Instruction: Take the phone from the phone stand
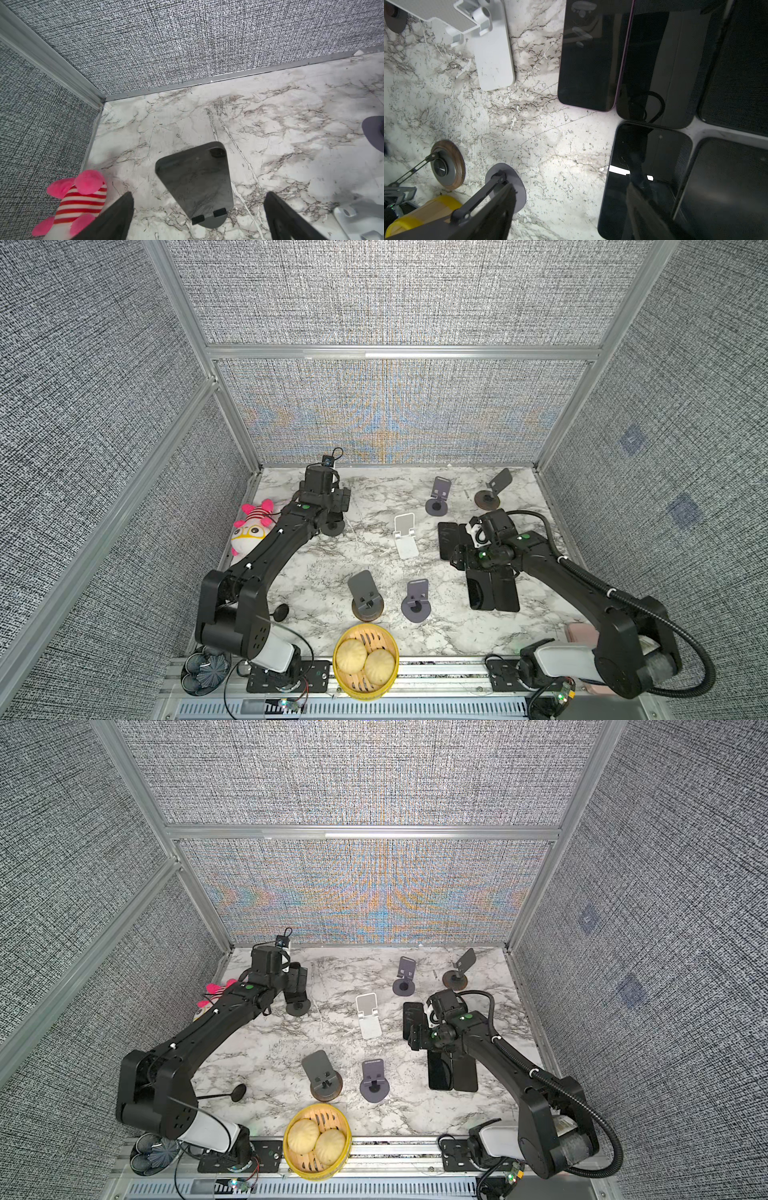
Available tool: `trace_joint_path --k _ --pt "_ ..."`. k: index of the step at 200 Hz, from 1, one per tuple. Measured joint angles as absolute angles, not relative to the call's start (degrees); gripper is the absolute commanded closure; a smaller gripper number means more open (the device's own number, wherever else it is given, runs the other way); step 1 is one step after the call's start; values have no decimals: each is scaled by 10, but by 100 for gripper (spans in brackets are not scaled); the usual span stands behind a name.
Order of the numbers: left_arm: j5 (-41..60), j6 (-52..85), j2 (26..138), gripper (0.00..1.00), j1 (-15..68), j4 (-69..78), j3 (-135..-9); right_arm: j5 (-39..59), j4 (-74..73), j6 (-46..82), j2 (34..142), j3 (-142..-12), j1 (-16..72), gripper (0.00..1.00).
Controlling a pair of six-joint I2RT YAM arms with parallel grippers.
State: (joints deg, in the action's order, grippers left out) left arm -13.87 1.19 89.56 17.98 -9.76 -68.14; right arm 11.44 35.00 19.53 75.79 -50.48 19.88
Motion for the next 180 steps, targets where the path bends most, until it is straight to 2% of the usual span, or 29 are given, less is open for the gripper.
trace_joint_path --k 62,145,180 --pt "-149 42 950 1 178 -52 -702 111 350 194 752 -496 195 16" --pt "-149 135 953 2 168 -30 -675 109 345 194 758 -491 195 16" --pt "-151 151 951 12 168 -26 -667 108 342 196 748 -486 195 17"
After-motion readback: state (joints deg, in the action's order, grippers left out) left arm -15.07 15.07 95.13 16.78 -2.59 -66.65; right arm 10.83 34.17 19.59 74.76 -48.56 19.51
